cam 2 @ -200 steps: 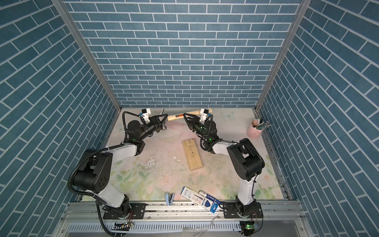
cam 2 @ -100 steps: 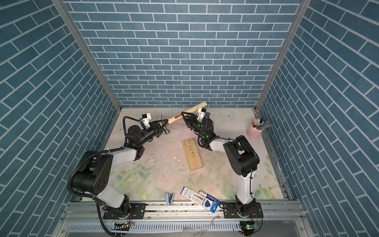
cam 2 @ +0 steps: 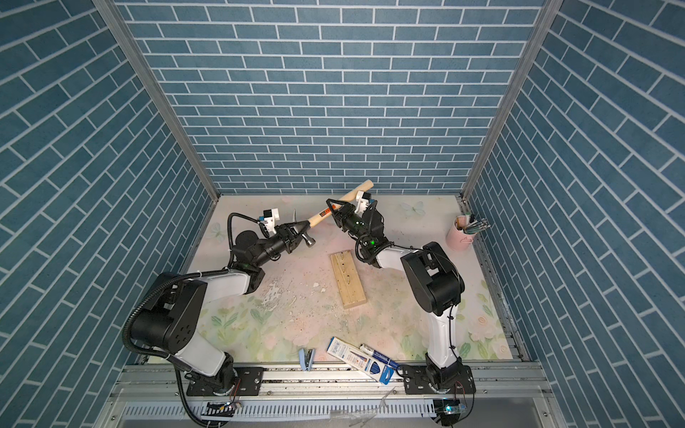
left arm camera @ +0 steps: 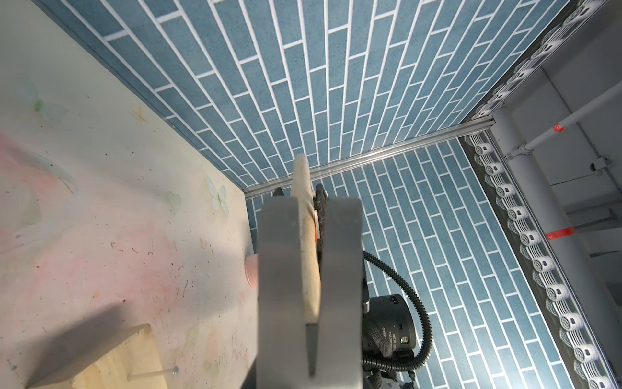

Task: Use a claw hammer to pull out a nail
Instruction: Pick up the hammer at the center of the board.

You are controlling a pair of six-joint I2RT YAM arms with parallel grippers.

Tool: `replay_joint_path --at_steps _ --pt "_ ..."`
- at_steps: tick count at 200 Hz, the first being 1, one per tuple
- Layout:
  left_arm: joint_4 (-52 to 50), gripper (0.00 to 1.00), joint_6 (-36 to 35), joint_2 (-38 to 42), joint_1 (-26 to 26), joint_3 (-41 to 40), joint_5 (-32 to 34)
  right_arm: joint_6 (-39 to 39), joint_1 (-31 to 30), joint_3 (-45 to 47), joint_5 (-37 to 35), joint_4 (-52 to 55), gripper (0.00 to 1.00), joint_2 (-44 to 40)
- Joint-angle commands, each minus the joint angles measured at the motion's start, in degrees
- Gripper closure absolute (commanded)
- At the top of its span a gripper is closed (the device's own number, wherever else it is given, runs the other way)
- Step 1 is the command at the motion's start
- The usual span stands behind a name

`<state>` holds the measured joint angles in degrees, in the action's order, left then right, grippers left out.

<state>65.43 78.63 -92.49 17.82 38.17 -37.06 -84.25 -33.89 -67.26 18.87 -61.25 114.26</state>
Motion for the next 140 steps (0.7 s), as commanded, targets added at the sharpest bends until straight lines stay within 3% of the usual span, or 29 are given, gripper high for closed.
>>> replay_joint_path --at_steps 1,140 --pt "7.5 1.0 -0.1 0.6 2.7 0.2 -3.2 -2.5 -1.1 -2.3 1.2 -3.2 0.65 1.0" --pt "7.5 1.0 -0.5 0.0 3.4 -0.4 -3.4 -4.1 -1.8 -2.3 2.5 -4.5 0.73 1.6"
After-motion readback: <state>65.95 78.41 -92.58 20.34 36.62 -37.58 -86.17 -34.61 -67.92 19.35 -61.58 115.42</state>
